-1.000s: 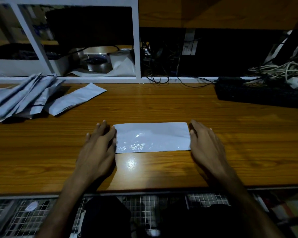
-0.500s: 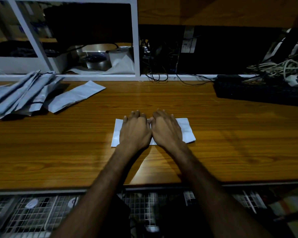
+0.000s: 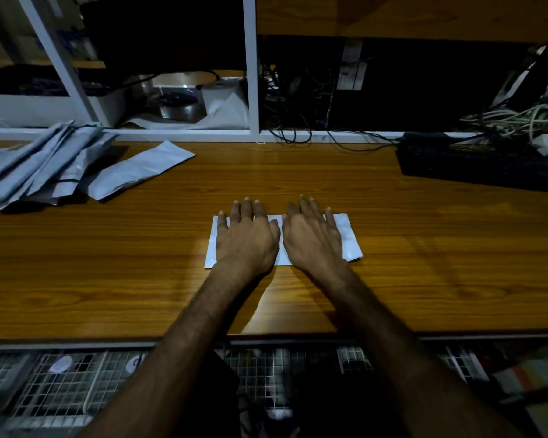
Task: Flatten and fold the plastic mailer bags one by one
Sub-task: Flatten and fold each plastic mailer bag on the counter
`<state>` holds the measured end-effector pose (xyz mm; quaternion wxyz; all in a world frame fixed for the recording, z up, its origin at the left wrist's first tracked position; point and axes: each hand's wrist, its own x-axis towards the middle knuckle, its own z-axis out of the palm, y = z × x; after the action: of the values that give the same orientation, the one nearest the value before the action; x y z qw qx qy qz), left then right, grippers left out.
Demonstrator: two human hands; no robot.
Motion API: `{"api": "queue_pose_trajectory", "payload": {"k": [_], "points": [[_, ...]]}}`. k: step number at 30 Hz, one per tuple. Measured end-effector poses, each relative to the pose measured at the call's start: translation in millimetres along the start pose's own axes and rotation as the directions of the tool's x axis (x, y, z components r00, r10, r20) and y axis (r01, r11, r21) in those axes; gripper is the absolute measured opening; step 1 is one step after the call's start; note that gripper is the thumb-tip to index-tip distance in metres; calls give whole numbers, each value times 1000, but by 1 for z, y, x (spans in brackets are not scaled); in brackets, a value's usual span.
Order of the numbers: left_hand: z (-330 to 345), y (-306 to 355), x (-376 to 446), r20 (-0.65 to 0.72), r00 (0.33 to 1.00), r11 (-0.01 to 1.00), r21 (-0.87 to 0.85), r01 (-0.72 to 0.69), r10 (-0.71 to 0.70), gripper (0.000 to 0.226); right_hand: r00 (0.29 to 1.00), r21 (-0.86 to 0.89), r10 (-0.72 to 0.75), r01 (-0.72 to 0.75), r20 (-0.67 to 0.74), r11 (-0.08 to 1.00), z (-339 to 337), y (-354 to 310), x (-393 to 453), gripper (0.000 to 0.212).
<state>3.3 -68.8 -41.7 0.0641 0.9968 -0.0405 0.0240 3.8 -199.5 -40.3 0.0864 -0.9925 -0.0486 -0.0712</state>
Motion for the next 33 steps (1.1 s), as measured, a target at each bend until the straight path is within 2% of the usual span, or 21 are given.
{"api": "queue_pose_trajectory", "payload": {"k": [12, 33], "points": [[-12, -20, 4, 58, 997, 999, -6, 51, -50, 63, 998, -3, 56, -56, -3, 998, -1, 26, 0, 52], [-20, -81, -10, 17, 993, 993, -1, 116, -116, 57, 985, 22, 169, -169, -20, 985, -19, 81, -13, 50]]}}
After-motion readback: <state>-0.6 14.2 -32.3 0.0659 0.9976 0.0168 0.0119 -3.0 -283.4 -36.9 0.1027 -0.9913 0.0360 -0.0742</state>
